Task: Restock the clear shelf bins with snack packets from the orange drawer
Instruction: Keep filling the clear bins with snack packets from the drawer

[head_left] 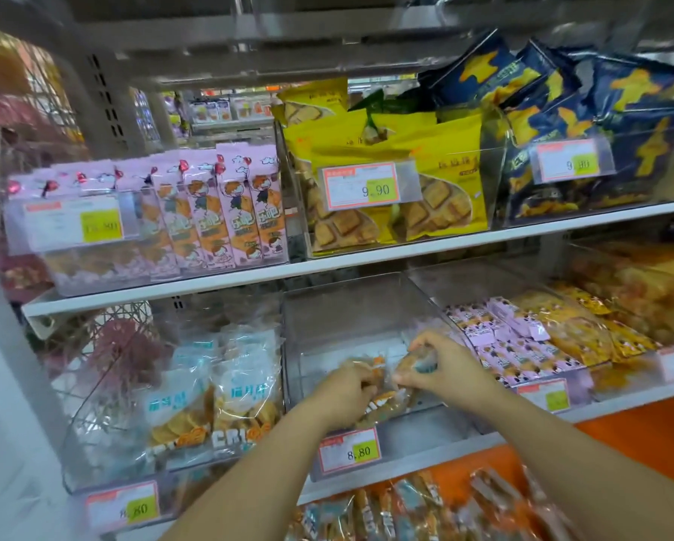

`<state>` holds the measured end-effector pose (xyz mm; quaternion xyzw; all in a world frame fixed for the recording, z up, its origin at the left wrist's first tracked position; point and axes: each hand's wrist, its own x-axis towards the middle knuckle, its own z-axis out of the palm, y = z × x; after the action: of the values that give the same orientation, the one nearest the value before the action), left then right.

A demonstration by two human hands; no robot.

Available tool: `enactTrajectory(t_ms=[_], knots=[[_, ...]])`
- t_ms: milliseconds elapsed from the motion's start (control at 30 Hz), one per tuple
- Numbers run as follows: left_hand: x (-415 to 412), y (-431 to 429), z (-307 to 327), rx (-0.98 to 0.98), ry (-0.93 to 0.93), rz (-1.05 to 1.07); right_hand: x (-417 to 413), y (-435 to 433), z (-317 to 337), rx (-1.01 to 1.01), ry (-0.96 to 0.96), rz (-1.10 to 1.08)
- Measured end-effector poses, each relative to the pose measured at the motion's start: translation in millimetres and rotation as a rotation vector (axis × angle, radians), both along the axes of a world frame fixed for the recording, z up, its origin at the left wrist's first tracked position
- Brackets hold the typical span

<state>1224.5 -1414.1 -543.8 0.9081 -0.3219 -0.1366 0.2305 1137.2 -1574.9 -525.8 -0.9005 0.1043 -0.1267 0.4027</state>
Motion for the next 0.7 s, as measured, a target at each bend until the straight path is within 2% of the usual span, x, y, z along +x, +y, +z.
enactTrajectory(t_ms=[167,333,500,567,700], knots=[[-17,4,18,0.064,0.151,-0.11,5,-1,-1,-0.136,0.068,-0.015],[-25,14,26,-0.061,0.1,-0.168,0,7,1,-0.239,0.172,-0.03],[-35,21,26,0.017,0.008,-0.139,-17,17,18,-0.274,0.132,0.017],[-41,21,23,0.01,-0.093,-0.109,-26,26,25,-0.221,0.111,0.087],[-59,29,30,-0.243,-0.209,-0.031,-42,45,31,0.127,0.13,0.246]])
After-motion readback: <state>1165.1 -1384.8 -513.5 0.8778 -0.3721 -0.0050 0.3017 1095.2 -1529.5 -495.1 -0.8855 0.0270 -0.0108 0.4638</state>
